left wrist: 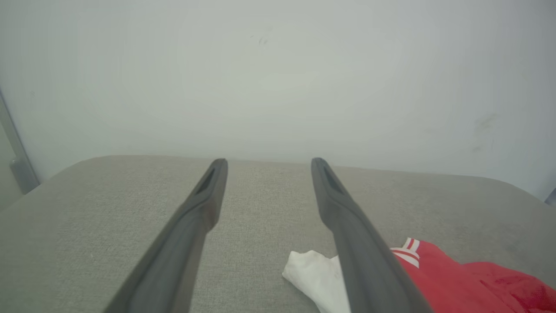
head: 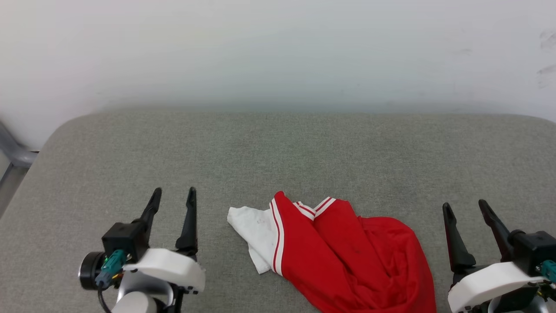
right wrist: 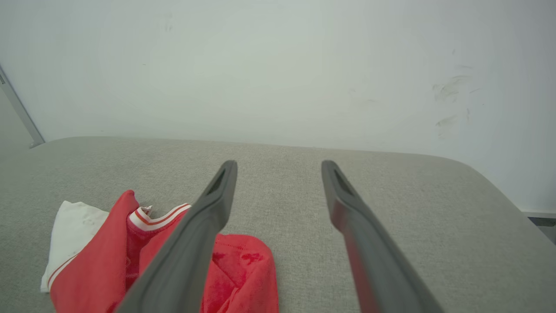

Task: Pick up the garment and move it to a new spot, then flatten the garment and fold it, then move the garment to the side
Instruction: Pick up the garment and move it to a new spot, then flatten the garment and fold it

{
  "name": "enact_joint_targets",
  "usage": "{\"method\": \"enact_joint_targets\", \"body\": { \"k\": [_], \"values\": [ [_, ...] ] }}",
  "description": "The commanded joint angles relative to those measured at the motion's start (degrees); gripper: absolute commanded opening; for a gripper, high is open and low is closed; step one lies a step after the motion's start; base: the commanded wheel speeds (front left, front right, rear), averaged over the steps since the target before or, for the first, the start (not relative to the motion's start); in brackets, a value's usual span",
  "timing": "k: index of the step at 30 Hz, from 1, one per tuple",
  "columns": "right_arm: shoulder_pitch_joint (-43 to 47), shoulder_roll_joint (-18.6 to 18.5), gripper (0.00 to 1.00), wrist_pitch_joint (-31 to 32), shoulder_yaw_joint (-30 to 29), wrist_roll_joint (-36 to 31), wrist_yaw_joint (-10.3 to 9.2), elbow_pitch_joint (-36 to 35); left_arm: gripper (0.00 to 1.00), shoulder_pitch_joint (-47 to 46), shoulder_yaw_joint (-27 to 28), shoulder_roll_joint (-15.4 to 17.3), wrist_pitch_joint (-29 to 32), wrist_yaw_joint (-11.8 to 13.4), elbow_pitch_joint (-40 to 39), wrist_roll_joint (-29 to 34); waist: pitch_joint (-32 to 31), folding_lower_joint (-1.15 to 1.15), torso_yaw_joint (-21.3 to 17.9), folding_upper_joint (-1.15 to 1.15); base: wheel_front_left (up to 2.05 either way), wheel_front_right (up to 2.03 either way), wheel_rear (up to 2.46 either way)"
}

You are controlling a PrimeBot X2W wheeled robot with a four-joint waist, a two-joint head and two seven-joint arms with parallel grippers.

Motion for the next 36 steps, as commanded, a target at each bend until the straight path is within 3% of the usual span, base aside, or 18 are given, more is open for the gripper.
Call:
{"method": "enact_joint_targets", "body": {
  "k": [1,17,20,30,36],
  "values": [
    [1.0,0.0,1.00,-0.4,0.1,0.5,-0.04,0.2,1.00,1.3,1.0,0.4,-0.2,0.1,0.0,0.6,-0.3,0.00,-0.2,0.00,0.00,0.00,0.00],
    [0.9,0.0,1.00,-0.7,0.4,1.1,-0.04,1.1,1.00,4.2,2.7,0.8,-0.2,-1.7,1.7,2.6,-1.2,0.00,-0.9,0.00,0.00,0.00,0.00],
    [0.6,0.0,1.00,-0.6,0.3,1.1,-0.04,1.0,1.00,2.4,1.7,1.1,2.0,-3.2,2.1,2.0,-0.8,0.00,-0.7,0.00,0.00,0.00,0.00],
    [-1.3,0.0,1.00,-0.6,1.6,1.0,-0.04,0.5,1.00,-7.4,-3.2,1.2,21.6,-10.6,6.6,-4.2,3.1,0.00,-1.8,0.00,0.00,0.00,0.00],
    [-2.9,0.0,1.00,-1.0,1.9,0.7,-0.04,0.4,1.00,-12.5,-5.3,2.2,34.1,-13.3,9.8,-7.4,7.4,0.00,-3.7,0.00,0.00,0.00,0.00]
  ]
}}
